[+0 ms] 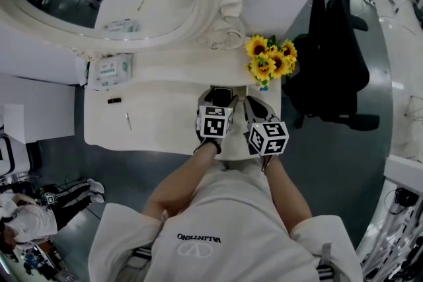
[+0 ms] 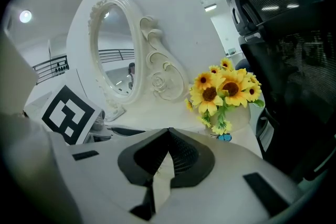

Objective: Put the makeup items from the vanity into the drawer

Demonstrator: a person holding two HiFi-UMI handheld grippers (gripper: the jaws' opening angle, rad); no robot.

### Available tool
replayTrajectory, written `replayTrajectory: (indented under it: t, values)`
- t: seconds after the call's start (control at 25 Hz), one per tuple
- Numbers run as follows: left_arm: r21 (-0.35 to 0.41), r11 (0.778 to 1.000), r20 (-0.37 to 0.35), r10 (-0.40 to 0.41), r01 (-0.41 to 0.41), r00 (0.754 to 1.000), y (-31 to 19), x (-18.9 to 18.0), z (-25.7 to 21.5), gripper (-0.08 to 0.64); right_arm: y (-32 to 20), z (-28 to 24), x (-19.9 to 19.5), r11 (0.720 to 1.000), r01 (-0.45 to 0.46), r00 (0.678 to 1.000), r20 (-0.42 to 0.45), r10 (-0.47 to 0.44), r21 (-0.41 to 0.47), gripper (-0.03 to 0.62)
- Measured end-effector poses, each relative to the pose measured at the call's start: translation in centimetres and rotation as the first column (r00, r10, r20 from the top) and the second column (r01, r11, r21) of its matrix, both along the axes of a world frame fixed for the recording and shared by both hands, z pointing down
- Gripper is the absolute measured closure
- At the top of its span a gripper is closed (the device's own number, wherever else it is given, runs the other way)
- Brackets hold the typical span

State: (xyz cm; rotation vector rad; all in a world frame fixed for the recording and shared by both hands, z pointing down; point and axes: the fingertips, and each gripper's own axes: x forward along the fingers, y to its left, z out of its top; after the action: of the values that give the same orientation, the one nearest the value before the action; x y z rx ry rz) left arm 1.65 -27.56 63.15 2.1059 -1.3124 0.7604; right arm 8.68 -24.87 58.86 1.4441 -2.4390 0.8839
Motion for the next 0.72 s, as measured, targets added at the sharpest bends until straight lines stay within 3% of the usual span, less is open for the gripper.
replayTrajectory:
  t: [0.36, 0.72]
  values:
    - [-0.023, 1.000, 0.008, 0.000, 0.000, 1.000, -0.33, 0.20, 0.64, 0.209, 0.12, -0.07, 0.04, 1.000, 0.000, 1.000, 0.000, 0.000, 0.000, 0.580]
    - [0.008, 1.000, 0.010, 0.000, 0.000, 1.000, -0.66, -0.06, 0.61, 0.210, 0.09, 0.13, 0.07, 1.000, -0.002, 1.000, 0.001, 0.002, -0.002, 0.580]
